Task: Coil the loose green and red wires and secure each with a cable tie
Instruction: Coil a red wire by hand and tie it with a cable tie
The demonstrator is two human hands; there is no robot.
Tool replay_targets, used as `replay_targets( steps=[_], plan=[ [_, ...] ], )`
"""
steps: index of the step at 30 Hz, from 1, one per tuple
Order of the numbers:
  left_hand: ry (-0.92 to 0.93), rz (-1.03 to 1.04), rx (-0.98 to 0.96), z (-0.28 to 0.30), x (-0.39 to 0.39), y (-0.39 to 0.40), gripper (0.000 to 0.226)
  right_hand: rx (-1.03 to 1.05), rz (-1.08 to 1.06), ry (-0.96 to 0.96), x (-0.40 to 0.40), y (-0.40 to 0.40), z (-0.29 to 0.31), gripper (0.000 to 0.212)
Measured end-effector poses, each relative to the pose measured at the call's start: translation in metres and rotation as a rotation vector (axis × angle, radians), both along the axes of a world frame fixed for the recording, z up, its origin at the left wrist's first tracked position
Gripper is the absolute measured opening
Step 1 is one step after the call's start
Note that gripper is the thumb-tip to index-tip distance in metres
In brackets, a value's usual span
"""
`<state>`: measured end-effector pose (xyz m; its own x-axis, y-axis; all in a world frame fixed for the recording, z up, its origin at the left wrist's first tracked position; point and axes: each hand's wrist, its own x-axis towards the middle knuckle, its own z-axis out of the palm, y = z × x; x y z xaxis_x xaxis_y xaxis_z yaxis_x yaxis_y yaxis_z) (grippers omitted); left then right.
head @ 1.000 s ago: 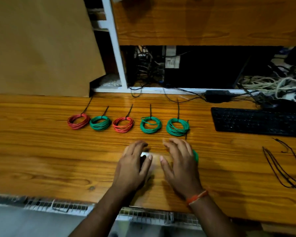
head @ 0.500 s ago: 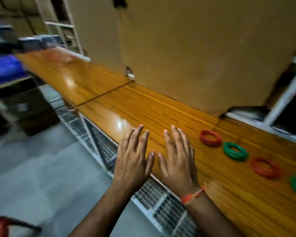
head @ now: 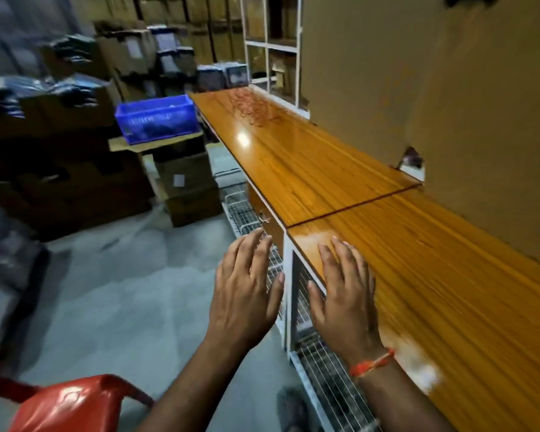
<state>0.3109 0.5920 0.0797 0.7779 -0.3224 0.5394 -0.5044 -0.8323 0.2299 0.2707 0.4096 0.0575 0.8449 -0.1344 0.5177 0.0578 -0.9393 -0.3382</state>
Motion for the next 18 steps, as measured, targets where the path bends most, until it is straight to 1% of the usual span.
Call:
replay_targets(
  steps=[6, 8, 11, 15, 18],
  plan=[
    [0.023, 0.104, -0.013, 0.012, 0.178, 0.035, 0.059, 0.066, 0.116, -0.028, 0.197, 0.025, 0.009, 0.060],
    [0.012, 0.131, -0.026, 0.016, 0.235, 0.048, 0.057, 0.049, 0.161, -0.024, 0.258, 0.036, 0.015, 0.059],
    [0.042, 0.196, -0.086, 0.016, 0.308, 0.069, 0.055, 0.024, 0.191, -0.010, 0.342, 0.054, 0.019, 0.059],
    [0.063, 0.191, -0.109, 0.002, 0.415, 0.099, 0.053, 0.028, 0.209, -0.026, 0.454, 0.081, 0.014, 0.057],
    [0.071, 0.170, -0.128, -0.009, 0.509, 0.122, 0.052, 0.024, 0.178, -0.028, 0.542, 0.101, 0.007, 0.057]
  ],
)
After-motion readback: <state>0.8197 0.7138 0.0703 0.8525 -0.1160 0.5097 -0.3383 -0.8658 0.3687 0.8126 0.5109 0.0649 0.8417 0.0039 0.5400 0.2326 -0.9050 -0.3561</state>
